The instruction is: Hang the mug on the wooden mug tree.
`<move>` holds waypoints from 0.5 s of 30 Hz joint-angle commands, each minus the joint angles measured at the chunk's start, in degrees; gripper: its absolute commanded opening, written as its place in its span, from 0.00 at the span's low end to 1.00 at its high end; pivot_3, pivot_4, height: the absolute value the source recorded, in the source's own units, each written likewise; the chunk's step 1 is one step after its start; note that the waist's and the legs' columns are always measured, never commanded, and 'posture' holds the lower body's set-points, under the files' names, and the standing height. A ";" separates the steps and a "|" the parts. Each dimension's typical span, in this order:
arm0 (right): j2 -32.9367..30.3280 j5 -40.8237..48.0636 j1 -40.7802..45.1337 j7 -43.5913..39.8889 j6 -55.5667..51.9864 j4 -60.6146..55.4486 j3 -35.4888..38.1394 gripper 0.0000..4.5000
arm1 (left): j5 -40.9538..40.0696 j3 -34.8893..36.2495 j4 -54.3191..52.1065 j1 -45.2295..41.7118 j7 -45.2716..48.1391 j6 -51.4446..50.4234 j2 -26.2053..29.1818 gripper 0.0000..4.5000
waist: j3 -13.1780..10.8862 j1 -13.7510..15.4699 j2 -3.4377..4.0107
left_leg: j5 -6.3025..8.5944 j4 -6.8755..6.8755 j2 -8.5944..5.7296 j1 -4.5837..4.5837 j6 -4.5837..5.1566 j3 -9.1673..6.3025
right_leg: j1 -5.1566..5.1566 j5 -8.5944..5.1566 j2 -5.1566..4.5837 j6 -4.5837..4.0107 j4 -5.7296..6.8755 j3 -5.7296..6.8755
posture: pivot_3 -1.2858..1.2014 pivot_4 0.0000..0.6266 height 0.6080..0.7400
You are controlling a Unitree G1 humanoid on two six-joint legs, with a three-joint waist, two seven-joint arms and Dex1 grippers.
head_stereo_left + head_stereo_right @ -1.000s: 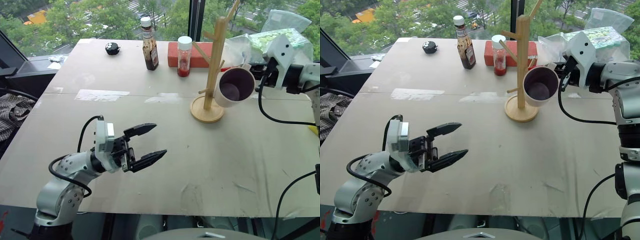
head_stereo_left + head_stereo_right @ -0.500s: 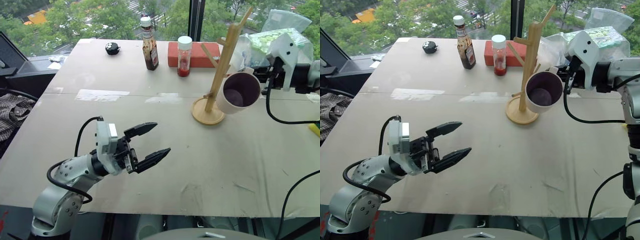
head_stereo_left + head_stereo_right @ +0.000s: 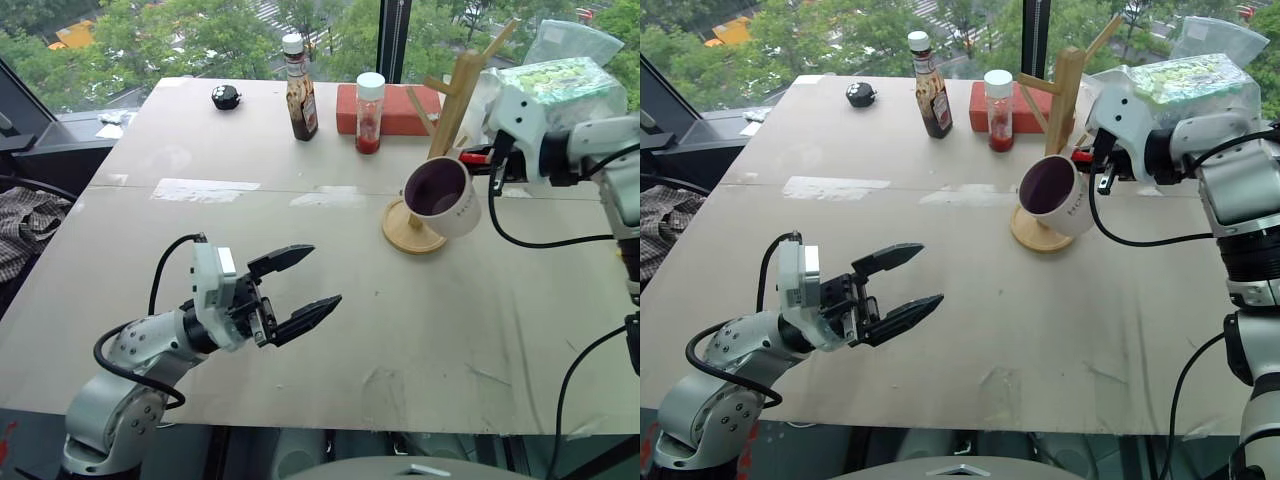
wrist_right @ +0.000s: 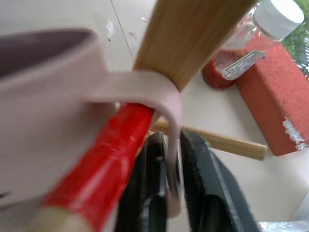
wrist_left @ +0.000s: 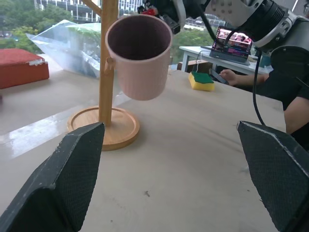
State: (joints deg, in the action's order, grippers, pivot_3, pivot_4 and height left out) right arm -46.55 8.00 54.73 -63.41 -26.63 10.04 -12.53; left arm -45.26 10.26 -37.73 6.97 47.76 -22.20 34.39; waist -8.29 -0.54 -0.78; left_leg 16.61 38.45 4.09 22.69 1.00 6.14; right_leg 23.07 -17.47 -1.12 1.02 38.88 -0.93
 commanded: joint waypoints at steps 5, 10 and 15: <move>-4.81 9.79 -12.22 -0.21 -2.80 -12.82 17.13 0.48 | -1.53 -1.04 -2.44 -2.04 -3.72 -1.16 -0.78 1.00 | 0.01 0.24 -0.01 | 0.00 -0.02 0.02 0.04 0.00 -0.03 | -0.01 0.00 -0.01 0.00 -0.02 0.03 | 0.52 0.24 1.00; -7.84 13.68 -29.06 1.20 -5.69 -21.58 28.81 0.48 | -1.04 -0.69 -1.78 -1.30 -5.52 -2.57 -0.16 1.00 | 0.01 -0.11 -0.01 | 0.00 0.01 0.02 -0.01 0.00 -0.08 | -0.07 0.00 0.01 0.01 0.04 0.02 | 0.52 0.24 1.00; -4.97 17.38 -48.94 1.75 -5.87 -27.51 41.45 0.48 | 0.51 2.15 0.85 3.98 -2.92 -2.67 2.82 1.00 | 0.04 -0.14 -0.02 | 0.00 0.01 0.02 -0.08 -0.01 -0.09 | -0.14 0.00 0.05 0.01 0.01 0.01 | 0.52 0.24 1.00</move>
State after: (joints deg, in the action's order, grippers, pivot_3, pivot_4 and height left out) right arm -51.96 23.12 7.98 -61.95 -32.62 -14.30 23.22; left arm -45.00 10.25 -37.04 9.64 43.24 -25.43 36.14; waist -8.25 -0.69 -0.80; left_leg 16.61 38.44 4.08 22.60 1.00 6.07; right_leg 22.94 -17.47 -1.06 1.03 38.90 -0.95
